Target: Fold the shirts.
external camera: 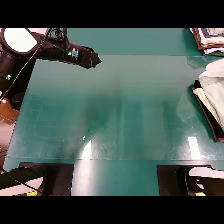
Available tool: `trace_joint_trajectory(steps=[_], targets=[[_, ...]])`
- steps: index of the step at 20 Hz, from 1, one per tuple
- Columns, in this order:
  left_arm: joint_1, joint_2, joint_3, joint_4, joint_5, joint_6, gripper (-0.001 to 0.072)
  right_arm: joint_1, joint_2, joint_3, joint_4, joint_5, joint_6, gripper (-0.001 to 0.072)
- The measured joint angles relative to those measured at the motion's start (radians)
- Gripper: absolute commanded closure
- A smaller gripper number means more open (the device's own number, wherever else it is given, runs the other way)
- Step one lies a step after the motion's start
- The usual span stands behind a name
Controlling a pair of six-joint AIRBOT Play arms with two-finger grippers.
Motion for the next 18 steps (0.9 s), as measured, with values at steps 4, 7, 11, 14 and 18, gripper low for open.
trace_joint_trajectory(steps=[4, 7, 11, 14, 18], targets=[[0.000, 0.000, 0.000, 0.000, -0.006, -0.001, 0.0679, -0.077, 0.109, -0.169, -0.172, 0.074, -0.007, 0.0692], [0.000, 0.000, 0.000, 0.000, -0.007, -0.001, 0.0678, -0.147, 0.195, -0.318, -0.301, 0.108, -0.008, 0.0414], [0.000, 0.000, 0.000, 0.000, -0.008, -0.001, 0.0679, -0.273, 0.289, -0.501, -0.402, 0.122, -0.009, 0.0197], [0.000, 0.000, 0.000, 0.000, -0.008, 0.000, 0.0678, -0.366, 0.327, -0.592, -0.427, 0.126, 0.002, 0.0189], [0.000, 0.000, 0.000, 0.000, -0.008, 0.000, 0.0678, -0.372, 0.345, -0.637, -0.290, 0.103, 0.034, 0.0190]])
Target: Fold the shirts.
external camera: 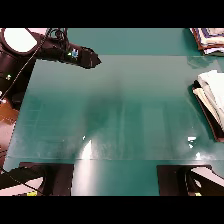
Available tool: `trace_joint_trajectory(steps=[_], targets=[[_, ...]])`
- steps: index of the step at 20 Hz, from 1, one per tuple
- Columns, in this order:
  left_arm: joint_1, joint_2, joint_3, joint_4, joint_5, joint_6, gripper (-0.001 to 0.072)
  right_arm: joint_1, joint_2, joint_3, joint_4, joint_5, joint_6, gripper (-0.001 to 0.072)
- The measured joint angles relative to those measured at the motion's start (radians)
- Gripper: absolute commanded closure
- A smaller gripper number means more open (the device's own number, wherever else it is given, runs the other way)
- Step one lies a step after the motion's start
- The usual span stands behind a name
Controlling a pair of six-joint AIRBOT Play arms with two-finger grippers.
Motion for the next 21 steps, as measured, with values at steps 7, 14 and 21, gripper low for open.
trace_joint_trajectory(steps=[7, 14, 21], targets=[[0.000, 0.000, 0.000, 0.000, -0.013, 0.000, 0.0678, 0.433, 0.003, -0.015, 0.259, -0.069, 0.014, 0.0197], [0.000, 0.000, 0.000, -0.003, 0.039, 0.000, 0.0678, 0.870, 0.000, -0.016, 0.280, -0.186, 0.015, 0.0693], [0.000, 0.000, 0.000, -0.003, 0.077, 0.000, 0.0678, 0.980, 0.000, -0.017, 0.280, -0.233, 0.008, 0.0694]])
